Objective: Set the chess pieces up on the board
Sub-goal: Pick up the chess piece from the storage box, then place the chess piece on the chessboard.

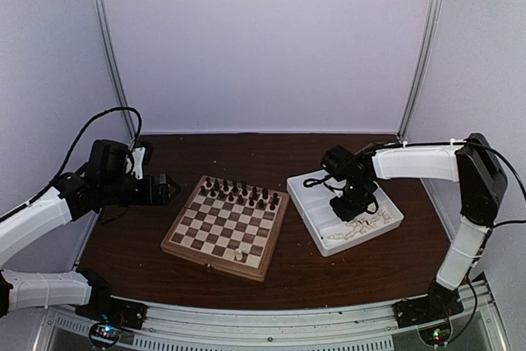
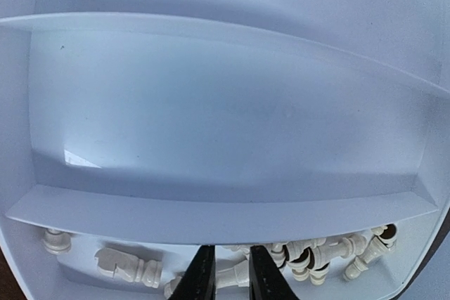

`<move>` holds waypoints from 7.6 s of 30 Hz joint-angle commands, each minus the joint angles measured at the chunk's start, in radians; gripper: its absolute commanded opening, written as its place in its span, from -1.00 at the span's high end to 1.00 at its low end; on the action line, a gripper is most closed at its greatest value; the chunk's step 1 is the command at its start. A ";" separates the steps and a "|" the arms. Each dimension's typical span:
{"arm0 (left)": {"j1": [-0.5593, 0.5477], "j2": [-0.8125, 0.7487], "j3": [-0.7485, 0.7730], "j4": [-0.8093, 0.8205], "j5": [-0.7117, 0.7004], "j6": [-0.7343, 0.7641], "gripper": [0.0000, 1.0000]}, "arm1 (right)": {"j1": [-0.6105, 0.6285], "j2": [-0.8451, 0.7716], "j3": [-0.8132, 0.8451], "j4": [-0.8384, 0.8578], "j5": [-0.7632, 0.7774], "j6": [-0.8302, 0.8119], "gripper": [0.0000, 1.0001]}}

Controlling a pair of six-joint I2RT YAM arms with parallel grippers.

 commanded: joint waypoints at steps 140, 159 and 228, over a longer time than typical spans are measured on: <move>-0.005 0.056 0.058 0.033 0.066 0.071 -0.95 | 0.061 -0.051 -0.054 0.103 0.102 -0.463 0.78; -0.005 0.026 0.035 0.047 0.106 0.035 -0.95 | 0.263 -0.219 -0.136 0.642 -0.368 -0.242 0.80; -0.005 0.004 0.003 0.032 0.101 0.019 -0.95 | 0.475 0.085 -0.283 1.187 -0.256 -0.231 0.48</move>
